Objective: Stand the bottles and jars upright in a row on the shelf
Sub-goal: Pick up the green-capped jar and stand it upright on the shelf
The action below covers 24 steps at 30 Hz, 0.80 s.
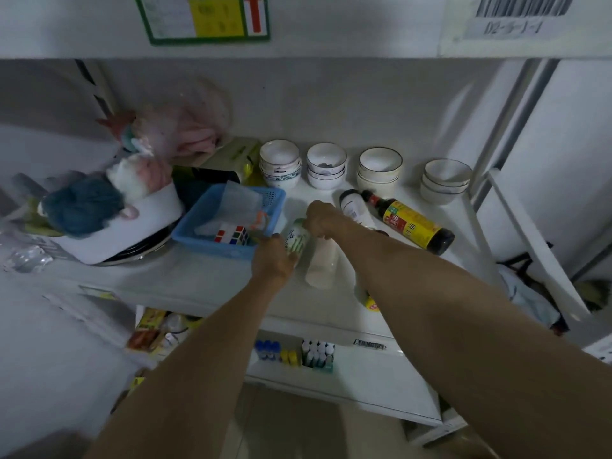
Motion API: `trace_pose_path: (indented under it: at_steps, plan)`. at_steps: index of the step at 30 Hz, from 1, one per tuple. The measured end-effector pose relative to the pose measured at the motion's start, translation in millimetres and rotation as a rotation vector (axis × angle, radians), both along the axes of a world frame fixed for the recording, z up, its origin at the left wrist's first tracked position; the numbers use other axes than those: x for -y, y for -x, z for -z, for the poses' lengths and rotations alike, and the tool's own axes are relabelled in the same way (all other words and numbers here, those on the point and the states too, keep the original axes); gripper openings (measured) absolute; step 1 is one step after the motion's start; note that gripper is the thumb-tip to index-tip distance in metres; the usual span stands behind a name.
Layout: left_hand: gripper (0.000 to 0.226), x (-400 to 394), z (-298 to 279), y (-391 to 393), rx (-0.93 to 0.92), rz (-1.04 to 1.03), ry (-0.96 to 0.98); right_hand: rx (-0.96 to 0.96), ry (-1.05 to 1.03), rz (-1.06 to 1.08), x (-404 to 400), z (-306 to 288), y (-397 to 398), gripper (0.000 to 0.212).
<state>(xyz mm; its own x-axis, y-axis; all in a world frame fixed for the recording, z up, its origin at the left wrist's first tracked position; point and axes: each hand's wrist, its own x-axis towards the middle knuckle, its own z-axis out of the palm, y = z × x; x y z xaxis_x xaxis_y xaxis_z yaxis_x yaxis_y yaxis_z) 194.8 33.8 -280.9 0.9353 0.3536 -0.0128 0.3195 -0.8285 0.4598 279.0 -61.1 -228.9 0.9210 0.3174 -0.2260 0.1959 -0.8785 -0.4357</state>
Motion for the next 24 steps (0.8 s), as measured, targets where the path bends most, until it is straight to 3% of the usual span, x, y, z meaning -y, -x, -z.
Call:
trace_pose_path:
  at_steps: [8,13,16,24]
  plan:
    - [0.034,-7,18,-14,0.082,0.035,-0.024,0.048,0.024,-0.019,-24,10,-29,0.038]
    - [0.035,-11,27,-17,0.044,0.020,-0.078,-0.075,0.074,-0.040,-37,18,-39,0.034]
    - [0.028,-9,31,-17,0.036,0.021,-0.080,-0.043,0.106,-0.049,-41,22,-40,0.031]
    - [0.033,-2,41,-10,0.076,-0.055,0.111,0.017,0.144,-0.004,-47,38,-39,0.040]
